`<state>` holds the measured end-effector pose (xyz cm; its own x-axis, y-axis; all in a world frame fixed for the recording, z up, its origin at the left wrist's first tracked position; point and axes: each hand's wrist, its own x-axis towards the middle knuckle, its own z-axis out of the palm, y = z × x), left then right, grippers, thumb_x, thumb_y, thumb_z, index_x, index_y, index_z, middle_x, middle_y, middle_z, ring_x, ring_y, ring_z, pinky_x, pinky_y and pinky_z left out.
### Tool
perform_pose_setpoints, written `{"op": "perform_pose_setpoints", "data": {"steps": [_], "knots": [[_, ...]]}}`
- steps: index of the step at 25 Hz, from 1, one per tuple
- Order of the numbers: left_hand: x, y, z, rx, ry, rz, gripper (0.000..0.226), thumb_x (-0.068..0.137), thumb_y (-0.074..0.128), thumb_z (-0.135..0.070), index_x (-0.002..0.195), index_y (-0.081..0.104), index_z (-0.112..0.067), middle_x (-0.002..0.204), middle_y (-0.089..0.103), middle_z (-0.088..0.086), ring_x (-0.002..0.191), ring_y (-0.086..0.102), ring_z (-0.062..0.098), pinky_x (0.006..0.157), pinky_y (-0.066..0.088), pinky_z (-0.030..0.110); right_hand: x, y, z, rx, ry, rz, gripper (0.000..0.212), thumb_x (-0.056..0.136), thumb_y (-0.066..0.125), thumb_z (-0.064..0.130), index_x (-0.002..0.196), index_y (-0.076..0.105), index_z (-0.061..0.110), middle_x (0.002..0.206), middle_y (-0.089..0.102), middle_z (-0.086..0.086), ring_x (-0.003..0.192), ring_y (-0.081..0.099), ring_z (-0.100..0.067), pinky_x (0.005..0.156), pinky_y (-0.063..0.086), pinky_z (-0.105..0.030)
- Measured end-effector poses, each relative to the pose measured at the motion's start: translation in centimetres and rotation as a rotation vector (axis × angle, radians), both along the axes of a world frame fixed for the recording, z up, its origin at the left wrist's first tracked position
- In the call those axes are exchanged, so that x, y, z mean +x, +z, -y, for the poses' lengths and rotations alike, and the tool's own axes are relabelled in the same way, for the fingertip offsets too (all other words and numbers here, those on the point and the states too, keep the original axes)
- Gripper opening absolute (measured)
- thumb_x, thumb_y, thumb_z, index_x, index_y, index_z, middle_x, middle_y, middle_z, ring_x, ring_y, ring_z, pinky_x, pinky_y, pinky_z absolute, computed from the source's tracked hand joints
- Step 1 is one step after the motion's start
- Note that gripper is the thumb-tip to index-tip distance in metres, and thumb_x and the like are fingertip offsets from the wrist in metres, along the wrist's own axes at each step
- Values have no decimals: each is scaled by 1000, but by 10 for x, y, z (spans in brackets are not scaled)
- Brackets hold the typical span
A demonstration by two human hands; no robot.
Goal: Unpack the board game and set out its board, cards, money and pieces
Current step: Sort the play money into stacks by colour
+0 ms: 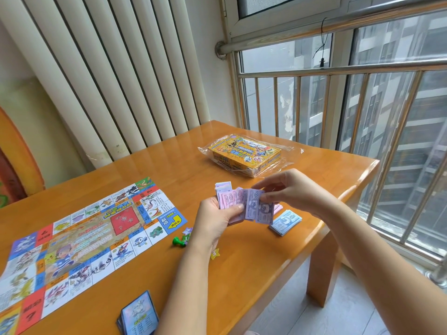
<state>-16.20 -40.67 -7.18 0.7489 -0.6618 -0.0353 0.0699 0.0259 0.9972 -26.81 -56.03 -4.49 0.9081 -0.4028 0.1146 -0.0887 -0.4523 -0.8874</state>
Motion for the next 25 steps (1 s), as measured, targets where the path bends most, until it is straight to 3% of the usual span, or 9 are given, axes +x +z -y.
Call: {"op": "perform_pose_setpoints", "data": {"steps": [3, 7, 10, 12, 15, 19, 22, 25], "knots": [[1, 0, -2, 16, 21, 50, 18, 77, 70, 6, 87, 71, -9, 72, 73, 2, 62, 69, 11, 57, 56, 21, 6, -3, -4, -51, -8, -41, 19, 78, 75, 4, 86, 74, 22, 77, 70, 0, 70, 59, -9, 69, 50, -28], [14, -4, -2, 38, 185, 79, 11, 88, 63, -5, 85, 72, -11, 70, 72, 0, 66, 66, 15, 68, 53, 30, 13, -5, -14, -39, -110, -29, 16, 77, 75, 6, 73, 70, 21, 59, 60, 12, 49, 47, 5, 49, 34, -12], [27, -1, -9, -135, 349, -107, 23, 97, 44, -7, 91, 65, -13, 78, 71, 2, 74, 66, 16, 73, 50, 31, 21, -13, -38, 48, -137, 40, 23, 78, 73, 5, 67, 64, 24, 56, 56, 11, 45, 43, 0, 46, 32, -15], [33, 2, -13, -276, 430, -276, 24, 100, 38, -8, 93, 61, -12, 83, 67, 7, 78, 65, 19, 78, 49, 32, 32, -24, -55, -6, -210, 81, 22, 79, 70, 6, 68, 60, 22, 60, 57, 10, 50, 47, -3, 49, 34, -16], [34, 0, -13, -338, 492, -357, 22, 101, 35, -9, 100, 58, -9, 87, 64, 8, 80, 64, 19, 72, 48, 29, 47, -38, -74, -153, -290, 87, 15, 83, 64, 6, 78, 57, 19, 75, 57, 7, 64, 50, -12, 58, 33, -21], [37, -5, -11, -337, 465, -404, 24, 101, 35, -10, 113, 55, -5, 96, 65, 12, 83, 64, 21, 70, 45, 27, 55, -50, -81, -222, -274, -4, 5, 87, 61, 11, 93, 62, 12, 91, 61, 1, 82, 54, -17, 67, 34, -24], [40, -10, -9, -255, 437, -391, 23, 100, 35, -11, 107, 57, -8, 92, 67, 10, 82, 64, 20, 70, 42, 30, 57, -56, -81, -236, -265, -37, 13, 89, 58, 12, 102, 64, 12, 100, 64, 0, 93, 56, -16, 71, 35, -21], [40, -13, -8, -218, 416, -440, 24, 101, 35, -10, 99, 58, -7, 87, 66, 12, 81, 64, 23, 80, 48, 37, 63, -59, -81, -218, -268, -53, 13, 90, 58, 13, 102, 59, 10, 101, 63, -4, 92, 54, -18, 71, 36, -24]]}}
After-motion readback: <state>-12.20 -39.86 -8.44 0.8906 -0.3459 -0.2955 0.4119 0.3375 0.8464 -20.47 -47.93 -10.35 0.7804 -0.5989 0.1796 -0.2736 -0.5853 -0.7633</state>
